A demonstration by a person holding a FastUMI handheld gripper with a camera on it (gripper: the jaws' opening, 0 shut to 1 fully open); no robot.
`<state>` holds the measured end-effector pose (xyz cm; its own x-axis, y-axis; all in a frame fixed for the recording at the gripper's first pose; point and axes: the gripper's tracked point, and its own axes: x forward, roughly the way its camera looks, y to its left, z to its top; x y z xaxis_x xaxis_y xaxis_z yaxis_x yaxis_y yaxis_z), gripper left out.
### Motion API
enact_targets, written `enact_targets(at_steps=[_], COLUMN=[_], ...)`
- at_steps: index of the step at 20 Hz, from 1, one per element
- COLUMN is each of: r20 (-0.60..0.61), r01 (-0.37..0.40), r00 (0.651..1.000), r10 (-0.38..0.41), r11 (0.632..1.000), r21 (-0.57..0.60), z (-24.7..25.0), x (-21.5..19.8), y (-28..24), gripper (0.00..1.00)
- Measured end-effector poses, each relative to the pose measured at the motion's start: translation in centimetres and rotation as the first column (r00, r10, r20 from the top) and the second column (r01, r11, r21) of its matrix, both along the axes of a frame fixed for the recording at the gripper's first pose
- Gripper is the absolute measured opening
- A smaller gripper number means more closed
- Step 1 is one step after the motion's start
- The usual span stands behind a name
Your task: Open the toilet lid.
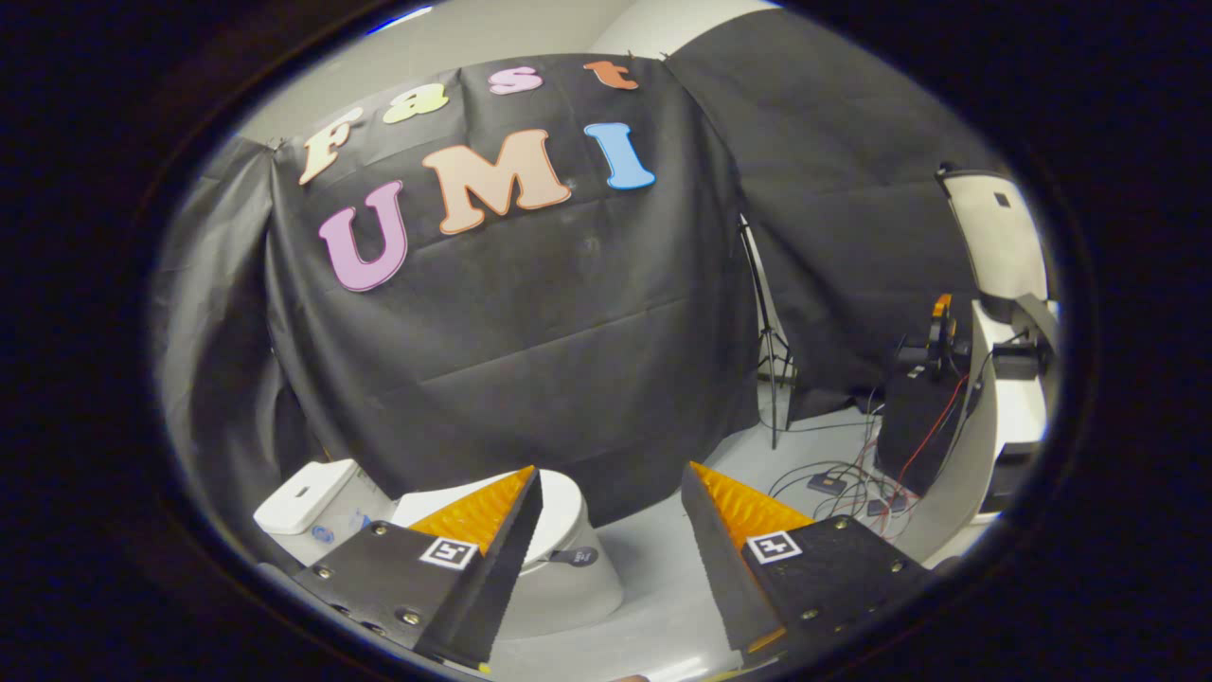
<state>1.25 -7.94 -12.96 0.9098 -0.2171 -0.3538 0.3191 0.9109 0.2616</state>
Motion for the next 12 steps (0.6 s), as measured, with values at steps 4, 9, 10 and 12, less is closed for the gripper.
enact_targets(at_steps=[4,9,10,12], r20=[0.041,0.077,0.094,0.133], r01=[0.044,0.064,0.061,0.054], r00=[0.998,0.994,0.992,0.985], r10=[-0.047,-0.082,-0.088,-0.105], r11=[0.997,0.973,0.964,0.939], r21=[0.070,0.221,0.260,0.340], z=[-2.6,-7.3,-8.1,-9.0], x=[1.4,3.8,4.6,5.9], y=[-1.0,1.8,2.5,4.1], gripper=[0.88,0.84,0.84,0.84])
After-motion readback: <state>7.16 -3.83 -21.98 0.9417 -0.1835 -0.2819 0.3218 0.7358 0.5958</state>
